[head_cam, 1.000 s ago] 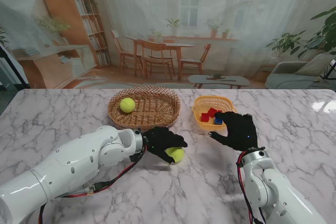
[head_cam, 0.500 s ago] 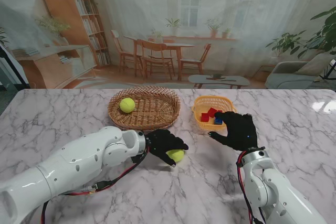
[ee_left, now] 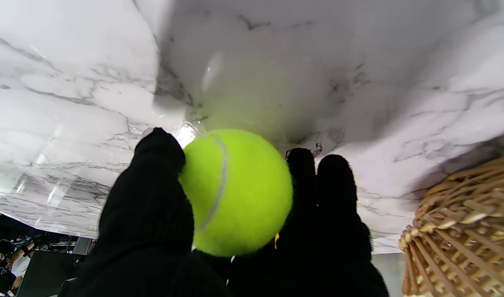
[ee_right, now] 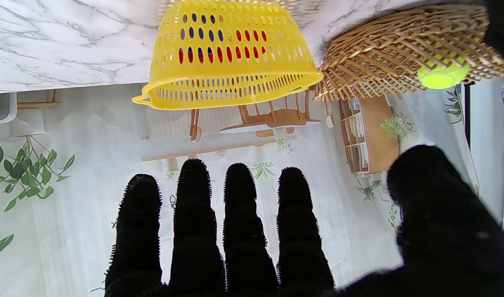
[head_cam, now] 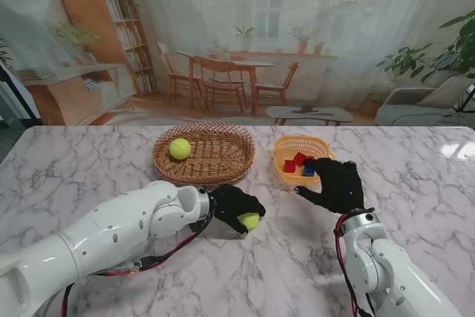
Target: Sort the blocks and the balls into two baskets
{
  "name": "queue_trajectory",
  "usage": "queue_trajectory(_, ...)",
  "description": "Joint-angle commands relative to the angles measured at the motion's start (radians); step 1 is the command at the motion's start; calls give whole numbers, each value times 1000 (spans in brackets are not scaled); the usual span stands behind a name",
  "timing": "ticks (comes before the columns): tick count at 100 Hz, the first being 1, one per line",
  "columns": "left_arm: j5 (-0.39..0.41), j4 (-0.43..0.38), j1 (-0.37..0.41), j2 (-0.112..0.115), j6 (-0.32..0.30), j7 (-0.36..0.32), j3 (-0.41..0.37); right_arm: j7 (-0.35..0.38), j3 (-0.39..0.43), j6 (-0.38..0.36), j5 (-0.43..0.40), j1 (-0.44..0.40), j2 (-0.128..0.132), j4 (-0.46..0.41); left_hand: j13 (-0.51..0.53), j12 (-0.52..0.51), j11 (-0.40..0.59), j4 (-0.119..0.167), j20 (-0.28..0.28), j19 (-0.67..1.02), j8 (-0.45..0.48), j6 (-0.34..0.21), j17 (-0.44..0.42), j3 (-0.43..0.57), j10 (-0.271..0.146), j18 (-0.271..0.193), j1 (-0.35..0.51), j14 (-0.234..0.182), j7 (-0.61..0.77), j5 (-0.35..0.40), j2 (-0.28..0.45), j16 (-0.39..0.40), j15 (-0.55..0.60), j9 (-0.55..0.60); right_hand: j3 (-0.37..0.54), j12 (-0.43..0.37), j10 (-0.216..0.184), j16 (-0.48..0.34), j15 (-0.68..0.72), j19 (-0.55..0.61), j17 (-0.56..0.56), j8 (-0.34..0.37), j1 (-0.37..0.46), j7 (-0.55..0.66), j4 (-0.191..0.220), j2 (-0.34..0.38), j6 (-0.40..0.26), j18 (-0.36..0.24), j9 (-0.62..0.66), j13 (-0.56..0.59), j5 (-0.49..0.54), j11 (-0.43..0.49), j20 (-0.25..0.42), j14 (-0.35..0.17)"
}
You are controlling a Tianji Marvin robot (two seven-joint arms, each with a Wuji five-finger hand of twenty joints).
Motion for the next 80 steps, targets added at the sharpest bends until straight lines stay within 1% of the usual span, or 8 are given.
queue_trajectory(1, 6, -6, 9, 4, 6, -25, -10, 0, 0, 6, 1, -3, -2, 1, 37, 93, 40, 12, 24, 33, 75, -68, 16, 142, -56, -27, 170, -19, 108, 29, 37, 22, 41, 111, -15, 3, 15, 7, -43, -18, -22, 20, 14, -19, 23, 35, 7, 28, -27, -24, -26, -7, 13, 10)
queue_trajectory(6, 14, -18, 14, 8, 6, -27, -23, 0, 0, 6, 1, -2, -2, 1, 45, 126, 13, 8, 25, 35, 105, -84, 22, 134, -59, -27, 186, -20, 137, 37, 40, 27, 44, 137, -16, 3, 15, 7, -42, -18, -23, 20, 13, -19, 23, 35, 7, 27, -26, -24, -26, -7, 13, 9)
queue_trajectory(12, 21, -33, 21, 14, 5, -33, -40, 0, 0, 6, 2, -2, -2, 2, 51, 145, -5, 8, 27, 40, 116, -92, 26, 129, -61, -25, 198, -19, 157, 43, 45, 33, 49, 155, -16, 3, 15, 7, -43, -18, -22, 20, 14, -19, 23, 36, 9, 27, -27, -25, -26, -8, 13, 8)
queue_trajectory(28, 51, -85, 42, 31, 6, -52, -98, 3, -2, 6, 5, -1, -2, 1, 56, 151, -14, 10, 29, 42, 126, -91, 28, 126, -57, -25, 202, -17, 178, 52, 48, 38, 53, 161, -17, 3, 15, 7, -42, -17, -22, 20, 15, -19, 24, 38, 8, 26, -27, -25, -26, -7, 14, 9)
queue_trajectory(44, 83, -131, 69, 41, 6, -55, -167, 4, -3, 7, 6, 0, -2, 2, 62, 153, -16, 10, 29, 43, 129, -92, 34, 119, -58, -24, 199, -16, 190, 57, 44, 39, 53, 168, -19, 3, 16, 7, -43, -17, -22, 20, 16, -19, 24, 41, 10, 26, -28, -27, -26, -7, 14, 11)
queue_trajectory(56, 100, -150, 76, 44, 11, -57, -204, 6, -4, 7, 6, 1, -2, 3, 63, 153, -18, 11, 30, 44, 128, -93, 35, 114, -57, -22, 198, -13, 195, 60, 40, 39, 50, 170, -21, 3, 17, 8, -42, -17, -21, 20, 17, -20, 24, 41, 9, 26, -28, -26, -26, -7, 14, 11)
queue_trajectory(80, 105, -154, 59, 40, 38, -62, -230, 7, -6, 7, 6, 3, -2, 4, 65, 151, -19, 12, 29, 43, 119, -96, 37, 106, -56, -19, 199, -10, 197, 69, 41, 38, 44, 172, -23, 3, 16, 7, -42, -17, -21, 20, 19, -20, 25, 41, 10, 27, -28, -28, -26, -7, 15, 12)
